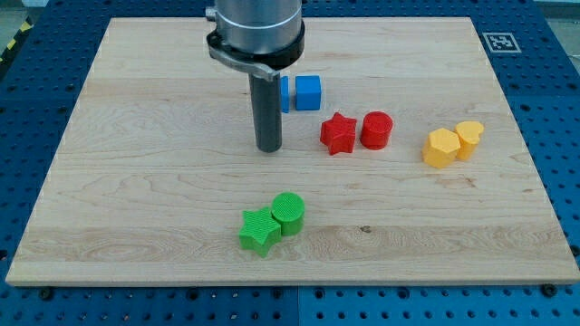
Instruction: Move the red blocks into the yellow blocks
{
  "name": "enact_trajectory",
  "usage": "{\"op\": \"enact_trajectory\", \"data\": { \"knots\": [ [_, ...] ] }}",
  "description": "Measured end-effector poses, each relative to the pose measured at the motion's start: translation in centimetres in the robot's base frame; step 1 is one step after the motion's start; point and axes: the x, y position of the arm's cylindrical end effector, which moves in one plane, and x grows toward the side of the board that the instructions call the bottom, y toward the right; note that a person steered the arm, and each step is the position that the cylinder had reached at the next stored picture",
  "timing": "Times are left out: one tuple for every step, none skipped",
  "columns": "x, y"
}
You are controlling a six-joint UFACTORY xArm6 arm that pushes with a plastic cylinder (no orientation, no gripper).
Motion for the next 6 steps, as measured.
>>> {"op": "enact_trajectory", "data": {
  "knots": [
    [0.0, 4.2],
    [0.0, 9.2],
    [0.0, 13.2],
    [0.0, 13.4],
    [0.0, 10.6],
    [-2.1, 9.2]
  ]
}}
